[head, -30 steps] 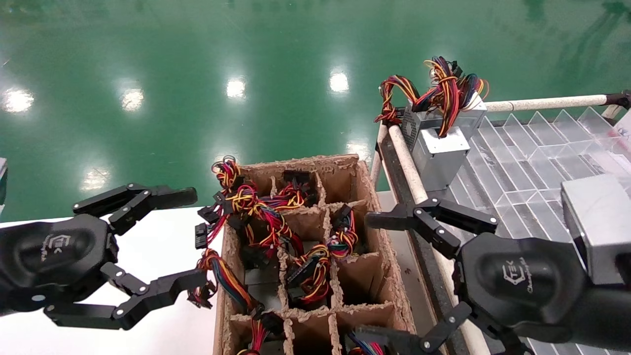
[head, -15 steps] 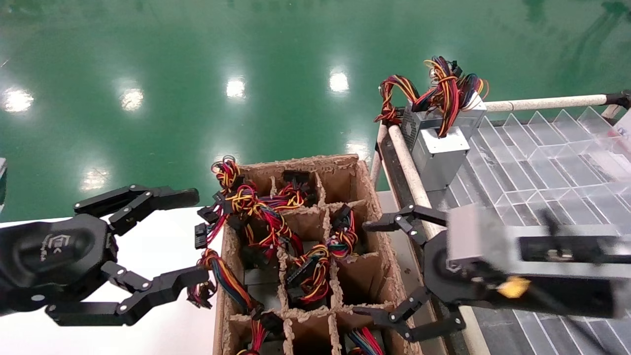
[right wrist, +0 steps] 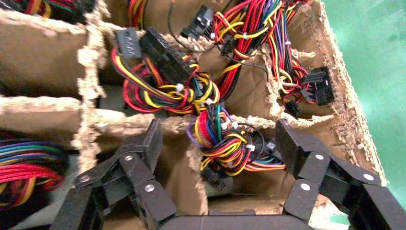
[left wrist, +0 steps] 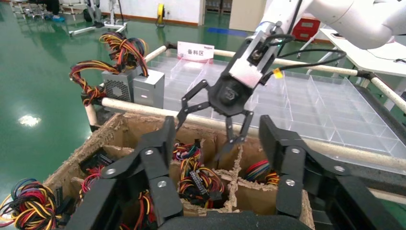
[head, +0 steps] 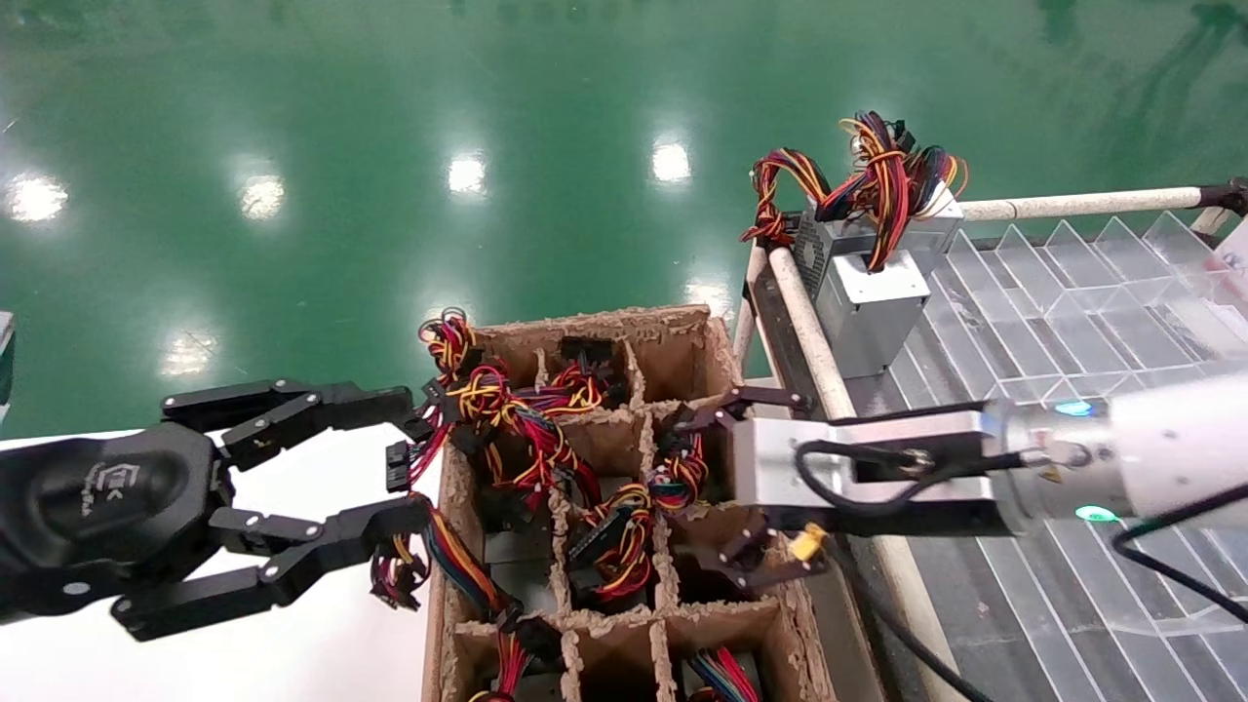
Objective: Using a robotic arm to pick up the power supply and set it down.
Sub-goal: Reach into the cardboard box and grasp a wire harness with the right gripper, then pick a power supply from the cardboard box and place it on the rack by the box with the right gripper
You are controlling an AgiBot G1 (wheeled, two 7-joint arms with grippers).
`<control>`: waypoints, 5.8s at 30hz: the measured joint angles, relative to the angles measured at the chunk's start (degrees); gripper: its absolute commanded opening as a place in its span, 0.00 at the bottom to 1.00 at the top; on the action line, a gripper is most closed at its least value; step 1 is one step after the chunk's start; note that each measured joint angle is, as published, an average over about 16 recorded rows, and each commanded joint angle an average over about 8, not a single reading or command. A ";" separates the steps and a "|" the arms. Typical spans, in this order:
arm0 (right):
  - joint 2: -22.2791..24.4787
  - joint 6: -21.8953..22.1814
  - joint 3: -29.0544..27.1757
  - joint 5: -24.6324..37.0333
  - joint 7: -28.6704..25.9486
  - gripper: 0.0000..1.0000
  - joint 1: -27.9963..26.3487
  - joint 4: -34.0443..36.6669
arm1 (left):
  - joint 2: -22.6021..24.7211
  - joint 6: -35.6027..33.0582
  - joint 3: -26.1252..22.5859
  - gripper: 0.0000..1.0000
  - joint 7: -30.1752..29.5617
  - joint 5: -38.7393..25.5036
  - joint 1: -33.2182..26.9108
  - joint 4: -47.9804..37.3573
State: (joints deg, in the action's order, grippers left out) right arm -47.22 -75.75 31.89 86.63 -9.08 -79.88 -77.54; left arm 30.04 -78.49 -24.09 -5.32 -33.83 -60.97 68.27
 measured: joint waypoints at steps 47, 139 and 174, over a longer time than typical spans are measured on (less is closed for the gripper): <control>-2.69 -7.03 1.58 4.96 7.03 0.00 -17.46 -0.54 | 0.00 0.00 0.00 0.00 0.00 0.00 0.00 0.00; 7.20 19.90 18.11 27.70 10.01 0.00 -24.61 1.64 | 0.00 0.00 0.00 0.00 0.00 0.00 0.00 0.00; 3.81 22.27 19.09 30.44 7.49 0.32 -22.54 6.91 | 0.00 0.00 0.00 0.00 0.00 0.00 0.00 0.00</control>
State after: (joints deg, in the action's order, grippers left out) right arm -43.41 -53.48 50.98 117.07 -1.59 -102.42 -70.63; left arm 30.04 -78.49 -24.09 -5.32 -33.83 -60.97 68.27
